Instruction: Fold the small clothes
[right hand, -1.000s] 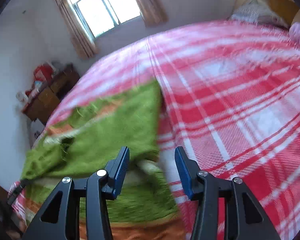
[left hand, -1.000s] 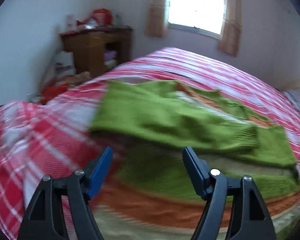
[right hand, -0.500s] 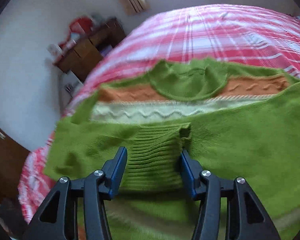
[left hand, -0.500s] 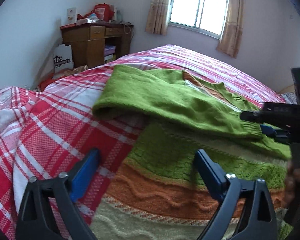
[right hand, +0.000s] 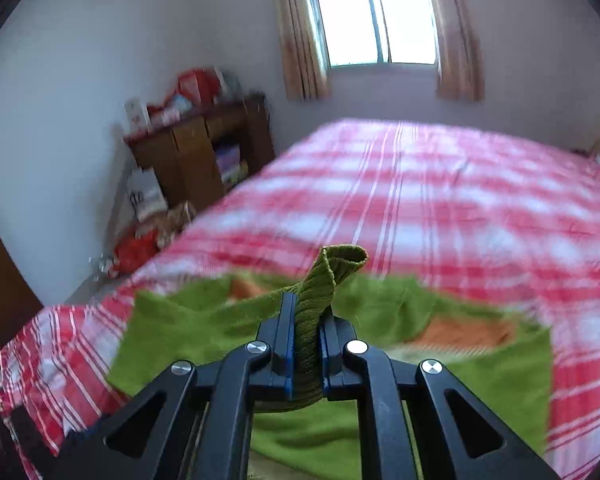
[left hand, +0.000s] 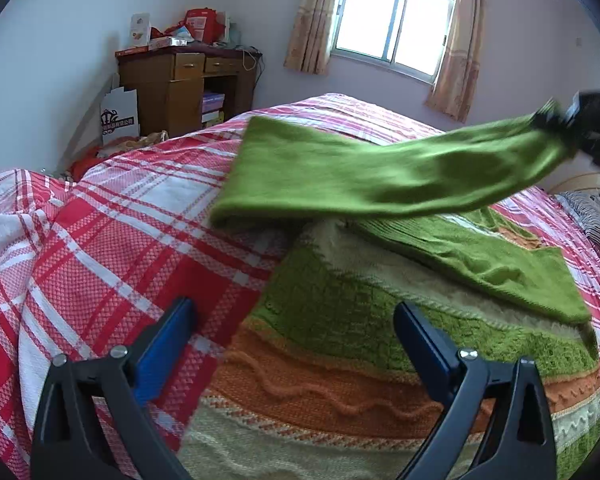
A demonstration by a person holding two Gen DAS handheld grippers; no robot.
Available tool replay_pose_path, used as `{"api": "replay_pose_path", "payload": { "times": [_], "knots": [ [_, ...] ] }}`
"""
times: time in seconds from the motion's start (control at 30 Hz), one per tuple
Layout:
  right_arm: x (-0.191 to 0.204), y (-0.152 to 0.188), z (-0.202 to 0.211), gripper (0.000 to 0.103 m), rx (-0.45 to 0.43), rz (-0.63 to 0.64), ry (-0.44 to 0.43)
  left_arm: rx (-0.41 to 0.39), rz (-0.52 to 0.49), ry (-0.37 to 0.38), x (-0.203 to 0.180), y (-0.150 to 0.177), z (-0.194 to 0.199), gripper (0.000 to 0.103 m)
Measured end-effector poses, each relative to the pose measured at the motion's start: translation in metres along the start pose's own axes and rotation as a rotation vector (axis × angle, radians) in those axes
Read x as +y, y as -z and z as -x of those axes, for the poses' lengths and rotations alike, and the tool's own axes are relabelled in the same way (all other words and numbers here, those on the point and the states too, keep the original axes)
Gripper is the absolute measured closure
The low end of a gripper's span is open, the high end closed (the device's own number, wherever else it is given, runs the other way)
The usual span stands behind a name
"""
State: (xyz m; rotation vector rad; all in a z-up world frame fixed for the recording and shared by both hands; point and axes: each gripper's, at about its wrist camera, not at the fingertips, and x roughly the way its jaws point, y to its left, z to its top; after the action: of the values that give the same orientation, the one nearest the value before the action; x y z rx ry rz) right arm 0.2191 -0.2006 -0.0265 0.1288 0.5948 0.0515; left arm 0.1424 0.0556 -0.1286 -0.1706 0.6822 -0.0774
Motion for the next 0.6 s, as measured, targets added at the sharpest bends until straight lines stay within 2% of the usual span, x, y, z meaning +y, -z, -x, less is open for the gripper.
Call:
{"api": "replay_pose_path", "payload": {
  "times": [0.13,0.23,0.37,0.4,0.53,0.6],
  "knots": [
    [-0.025,-0.016,0.032,0.094,-0.059,-0.007,0.029,-0.003,0.002,0.001,-0.001,0.000,0.000,0.002],
    [-0.053,-0.009,0.041,0.094,-0.051,0.006,0.095,-0.001,-0.005,-0.008,-0.002,0.000,-0.001,0.002],
    [-0.096,0.022,0.030,0.094,0.027,-0.016,0.189,0.000,-0.007,-0.012,-0.002,0.001,-0.001,0.002],
    [-0.106,0.032,0.025,0.094,0.053,0.001,0.176,0.001,-0.008,-0.013,-0.002,0.001,-0.002,0.002],
    [-0.136,0.075,-0.005,0.094,0.174,0.001,0.217,0.003,-0.016,-0.024,-0.003,0.000,-0.003,0.002],
    [-0.148,0.097,-0.017,0.086,0.242,-0.022,0.208,0.004,-0.018,-0.026,-0.003,0.000,-0.003,0.002]
  ]
}}
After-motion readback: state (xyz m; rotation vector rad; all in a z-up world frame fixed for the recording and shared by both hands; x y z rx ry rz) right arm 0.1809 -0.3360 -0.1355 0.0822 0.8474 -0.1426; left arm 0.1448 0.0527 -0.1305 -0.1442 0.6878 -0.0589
